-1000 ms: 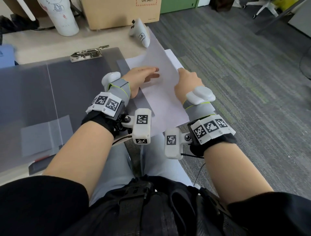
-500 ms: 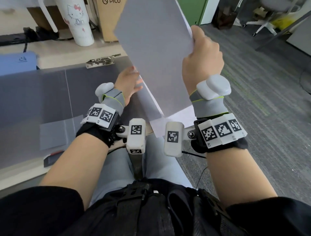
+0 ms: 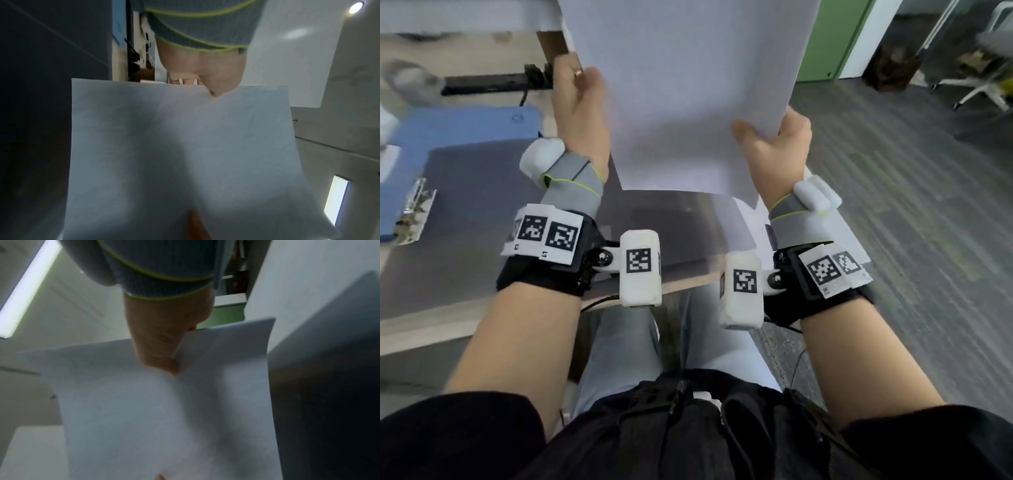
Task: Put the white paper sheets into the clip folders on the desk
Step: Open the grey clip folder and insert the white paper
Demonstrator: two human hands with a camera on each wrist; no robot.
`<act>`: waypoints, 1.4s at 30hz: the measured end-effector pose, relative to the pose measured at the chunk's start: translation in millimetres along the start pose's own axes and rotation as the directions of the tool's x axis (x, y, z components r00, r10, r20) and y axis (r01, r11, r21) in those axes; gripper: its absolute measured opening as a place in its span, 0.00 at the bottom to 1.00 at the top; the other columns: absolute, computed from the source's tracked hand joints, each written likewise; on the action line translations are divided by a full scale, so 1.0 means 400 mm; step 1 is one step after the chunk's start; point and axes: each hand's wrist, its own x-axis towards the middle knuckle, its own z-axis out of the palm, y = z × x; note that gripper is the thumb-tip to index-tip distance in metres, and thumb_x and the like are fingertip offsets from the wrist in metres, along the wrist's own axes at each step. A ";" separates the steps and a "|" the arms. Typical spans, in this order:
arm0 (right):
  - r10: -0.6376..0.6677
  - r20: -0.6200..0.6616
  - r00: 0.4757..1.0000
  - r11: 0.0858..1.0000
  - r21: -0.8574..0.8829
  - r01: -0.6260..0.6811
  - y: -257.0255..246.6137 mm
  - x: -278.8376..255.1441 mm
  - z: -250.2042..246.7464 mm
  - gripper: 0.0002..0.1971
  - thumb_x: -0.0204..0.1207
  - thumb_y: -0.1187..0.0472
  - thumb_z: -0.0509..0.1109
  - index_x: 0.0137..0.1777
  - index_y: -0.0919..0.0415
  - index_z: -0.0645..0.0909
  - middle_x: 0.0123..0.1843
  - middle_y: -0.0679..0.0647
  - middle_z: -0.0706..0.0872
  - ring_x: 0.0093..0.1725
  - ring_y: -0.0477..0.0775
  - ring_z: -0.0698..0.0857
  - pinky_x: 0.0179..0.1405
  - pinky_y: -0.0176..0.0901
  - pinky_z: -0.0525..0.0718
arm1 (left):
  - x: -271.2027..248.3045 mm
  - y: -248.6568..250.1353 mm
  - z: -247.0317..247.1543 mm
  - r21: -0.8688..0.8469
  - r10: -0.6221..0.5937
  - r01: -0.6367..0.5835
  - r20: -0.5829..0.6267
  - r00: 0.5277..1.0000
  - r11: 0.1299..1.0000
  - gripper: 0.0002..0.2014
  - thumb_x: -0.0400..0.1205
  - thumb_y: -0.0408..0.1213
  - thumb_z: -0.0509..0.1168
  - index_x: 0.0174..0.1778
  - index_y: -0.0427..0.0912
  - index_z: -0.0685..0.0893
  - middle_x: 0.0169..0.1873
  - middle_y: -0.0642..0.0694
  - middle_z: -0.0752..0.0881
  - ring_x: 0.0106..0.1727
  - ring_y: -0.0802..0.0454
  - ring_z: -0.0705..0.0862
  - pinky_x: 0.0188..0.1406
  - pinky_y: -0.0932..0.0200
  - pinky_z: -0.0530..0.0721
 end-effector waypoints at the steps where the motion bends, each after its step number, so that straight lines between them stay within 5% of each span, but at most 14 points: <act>1: 0.047 0.031 0.998 0.996 0.070 -0.049 0.016 -0.005 0.011 0.06 0.61 0.63 0.69 0.27 0.63 0.76 0.26 0.51 0.74 0.31 0.49 0.70 0.30 0.38 0.69 | -0.007 -0.006 -0.013 0.032 0.010 -0.011 0.015 1.000 0.999 0.07 0.81 0.33 0.53 0.38 0.48 0.68 0.30 0.53 0.65 0.30 0.61 0.64 0.31 0.68 0.65; 5: 0.147 0.133 0.980 0.934 0.307 -0.182 0.060 -0.032 0.041 0.08 0.60 0.68 0.77 0.41 0.66 0.85 0.33 0.49 0.88 0.35 0.49 0.84 0.38 0.42 0.83 | -0.024 -0.053 -0.053 0.098 -0.002 -0.004 0.061 0.998 0.995 0.09 0.84 0.31 0.52 0.42 0.48 0.72 0.34 0.57 0.70 0.31 0.73 0.70 0.38 0.79 0.69; 8: 0.162 0.130 0.978 0.910 0.363 -0.199 0.054 -0.027 0.053 0.21 0.61 0.66 0.79 0.52 0.76 0.82 0.45 0.64 0.88 0.42 0.54 0.86 0.42 0.42 0.84 | -0.021 -0.041 -0.055 0.137 -0.079 0.069 0.063 0.995 0.988 0.11 0.85 0.36 0.52 0.35 0.49 0.69 0.32 0.54 0.67 0.29 0.67 0.66 0.33 0.74 0.67; 10: 0.146 0.121 0.982 0.904 0.387 -0.182 0.044 -0.017 0.061 0.18 0.61 0.65 0.79 0.47 0.76 0.82 0.40 0.61 0.87 0.38 0.51 0.85 0.38 0.40 0.83 | -0.013 -0.029 -0.058 0.097 -0.094 0.089 0.046 0.995 0.991 0.10 0.88 0.35 0.51 0.48 0.40 0.77 0.42 0.46 0.78 0.38 0.66 0.75 0.41 0.76 0.72; 12: 0.136 0.137 0.981 0.903 0.391 -0.180 0.035 -0.013 0.073 0.08 0.62 0.67 0.78 0.39 0.68 0.84 0.32 0.50 0.87 0.33 0.47 0.84 0.36 0.39 0.82 | -0.009 -0.021 -0.066 0.066 -0.052 0.051 0.012 0.999 0.997 0.12 0.88 0.34 0.50 0.59 0.38 0.77 0.52 0.51 0.81 0.50 0.71 0.78 0.51 0.81 0.72; 16: 0.158 0.168 0.973 0.906 0.368 -0.210 0.048 -0.030 0.095 0.07 0.65 0.68 0.78 0.35 0.57 0.84 0.34 0.50 0.87 0.37 0.52 0.85 0.42 0.45 0.85 | -0.026 -0.047 -0.077 0.051 -0.138 0.137 0.026 0.990 0.989 0.12 0.88 0.35 0.47 0.49 0.57 0.70 0.49 0.64 0.76 0.41 0.83 0.73 0.47 0.88 0.68; 19: 0.190 0.168 0.967 0.894 0.378 -0.241 0.058 -0.036 0.108 0.05 0.67 0.67 0.77 0.36 0.57 0.85 0.33 0.47 0.88 0.37 0.51 0.86 0.43 0.45 0.86 | -0.041 -0.057 -0.070 0.027 -0.206 0.205 0.019 0.978 0.978 0.16 0.89 0.35 0.47 0.37 0.56 0.66 0.37 0.64 0.69 0.36 0.73 0.72 0.38 0.89 0.67; 22: 0.184 0.144 0.972 0.888 0.401 -0.227 0.048 -0.021 0.113 0.06 0.68 0.68 0.77 0.37 0.58 0.84 0.34 0.47 0.88 0.38 0.50 0.87 0.43 0.44 0.86 | -0.025 -0.046 -0.068 0.031 -0.211 0.211 -0.005 0.978 0.977 0.15 0.89 0.36 0.48 0.37 0.56 0.67 0.37 0.63 0.70 0.37 0.73 0.72 0.39 0.90 0.67; 24: 0.176 0.130 0.976 0.892 0.398 -0.214 0.039 -0.006 0.114 0.06 0.68 0.68 0.78 0.37 0.58 0.84 0.33 0.47 0.88 0.37 0.49 0.87 0.41 0.44 0.85 | -0.005 -0.043 -0.070 0.075 -0.172 0.172 -0.011 0.985 0.982 0.17 0.89 0.37 0.49 0.34 0.56 0.65 0.35 0.62 0.67 0.31 0.77 0.71 0.37 0.87 0.68; 28: 0.207 0.117 0.971 0.923 0.306 -0.234 0.041 0.019 0.116 0.04 0.69 0.66 0.79 0.38 0.62 0.85 0.34 0.48 0.88 0.34 0.46 0.86 0.38 0.41 0.86 | 0.037 -0.064 -0.089 0.204 -0.133 0.128 0.010 0.991 0.971 0.18 0.86 0.34 0.52 0.29 0.48 0.60 0.29 0.53 0.60 0.24 0.63 0.62 0.27 0.71 0.62; 33: 0.290 0.052 0.956 0.956 0.017 -0.291 0.101 0.027 0.134 0.20 0.64 0.57 0.77 0.55 0.64 0.85 0.51 0.57 0.90 0.48 0.56 0.88 0.51 0.49 0.87 | 0.038 -0.137 -0.111 0.345 -0.283 0.266 -0.002 0.959 0.900 0.18 0.75 0.25 0.55 0.21 0.47 0.62 0.21 0.51 0.60 0.28 0.53 0.55 0.27 0.61 0.54; 36: 0.398 0.041 0.917 0.914 -0.105 -0.392 0.153 0.017 0.139 0.18 0.71 0.62 0.72 0.61 0.60 0.80 0.49 0.55 0.88 0.46 0.55 0.85 0.44 0.44 0.83 | 0.020 -0.181 -0.120 0.457 -0.356 0.324 -0.019 0.934 0.828 0.13 0.70 0.25 0.56 0.26 0.44 0.81 0.23 0.51 0.75 0.31 0.47 0.64 0.32 0.62 0.69; 39: 0.462 0.058 0.885 0.874 -0.202 -0.443 0.186 -0.001 0.138 0.18 0.75 0.65 0.65 0.66 0.55 0.78 0.43 0.52 0.83 0.43 0.52 0.81 0.39 0.38 0.78 | 0.014 -0.225 -0.138 0.492 -0.417 0.370 -0.017 0.909 0.788 0.22 0.70 0.27 0.57 0.53 0.47 0.89 0.47 0.46 0.90 0.45 0.40 0.86 0.51 0.51 0.88; 42: 0.512 0.060 0.857 0.835 -0.269 -0.480 0.201 -0.009 0.137 0.21 0.76 0.65 0.62 0.69 0.52 0.77 0.54 0.56 0.87 0.45 0.52 0.81 0.44 0.38 0.76 | 0.004 -0.248 -0.142 0.513 -0.460 0.381 0.031 0.888 0.769 0.19 0.70 0.28 0.57 0.47 0.48 0.88 0.45 0.45 0.87 0.44 0.42 0.84 0.56 0.43 0.87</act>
